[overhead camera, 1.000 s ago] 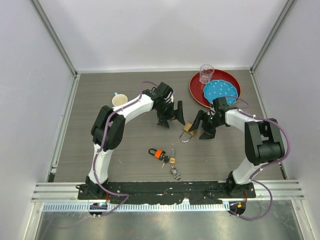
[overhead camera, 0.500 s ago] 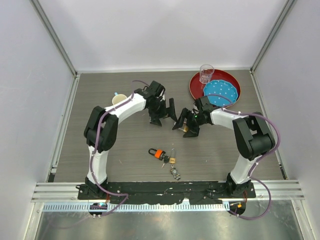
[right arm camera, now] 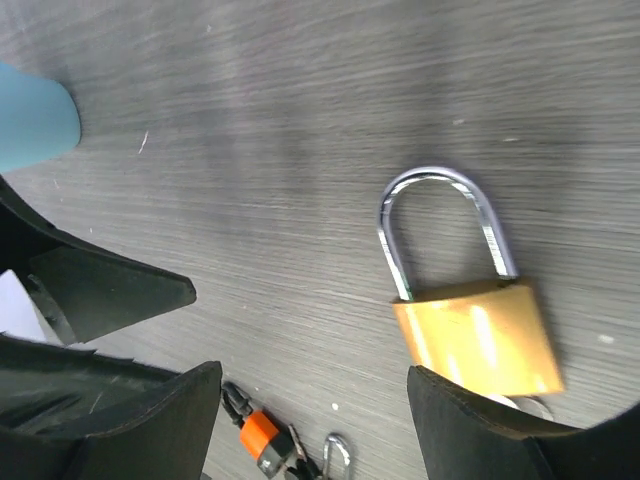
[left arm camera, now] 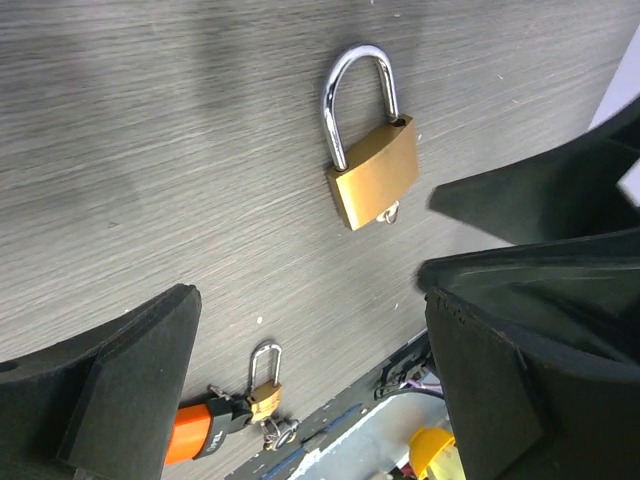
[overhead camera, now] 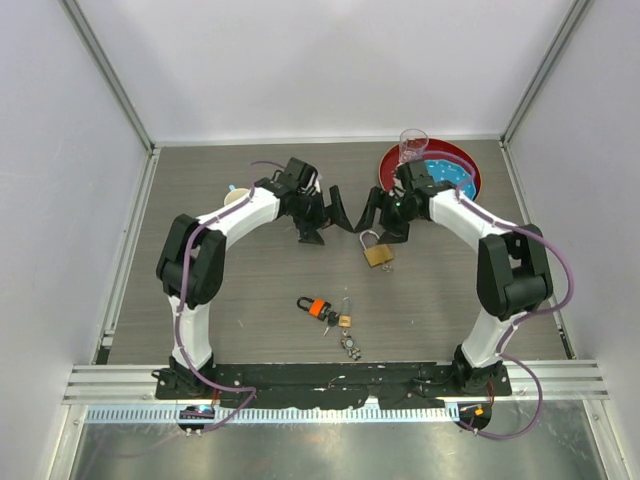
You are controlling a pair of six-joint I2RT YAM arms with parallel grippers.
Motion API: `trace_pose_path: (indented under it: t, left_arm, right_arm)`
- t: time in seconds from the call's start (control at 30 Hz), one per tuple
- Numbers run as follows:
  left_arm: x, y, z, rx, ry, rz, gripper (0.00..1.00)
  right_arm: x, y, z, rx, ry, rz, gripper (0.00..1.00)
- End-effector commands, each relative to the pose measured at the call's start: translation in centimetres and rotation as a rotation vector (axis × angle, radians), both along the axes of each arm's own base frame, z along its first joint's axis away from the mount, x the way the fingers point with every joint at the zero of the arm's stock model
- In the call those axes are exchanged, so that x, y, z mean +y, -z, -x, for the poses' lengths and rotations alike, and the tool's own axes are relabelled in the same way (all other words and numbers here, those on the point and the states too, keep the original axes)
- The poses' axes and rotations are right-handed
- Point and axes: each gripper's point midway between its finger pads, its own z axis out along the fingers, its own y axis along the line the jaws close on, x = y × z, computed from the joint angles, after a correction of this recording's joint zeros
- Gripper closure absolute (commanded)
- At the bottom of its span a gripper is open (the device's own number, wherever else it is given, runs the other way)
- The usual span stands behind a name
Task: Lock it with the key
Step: Adjust the lock at the center of the board.
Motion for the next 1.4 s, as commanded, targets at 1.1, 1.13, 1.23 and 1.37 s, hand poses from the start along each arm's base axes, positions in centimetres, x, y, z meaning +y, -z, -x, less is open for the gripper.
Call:
trace_pose_path:
  t: [1.1,1.13,1.23,1.37]
  left_arm:
    - [-6.1,4.7,-4.4,0.08,0.109,0.134,0.34]
    - [-6.3,4.7,-4.5,0.074,0.119,0.131,0.34]
    - [-6.7,4.9,-4.9,0.071,0.15,0.128,0.34]
    - [-7.7,5.2,-5.0,0.073,0.19,0.158,0.35]
  right_arm:
    - [-7.5,4.3,-2.1,0.019,0.119,0.052,0.38]
    - [-7.8,4.9,-2.3,0.035,0.129,0.053,0.38]
    - [-8.1,5.7,-3.6,0.036,0.146,0.051,0.4]
    - [-7.7,5.9,-4.9,0.033,0.141,0.031,0.46]
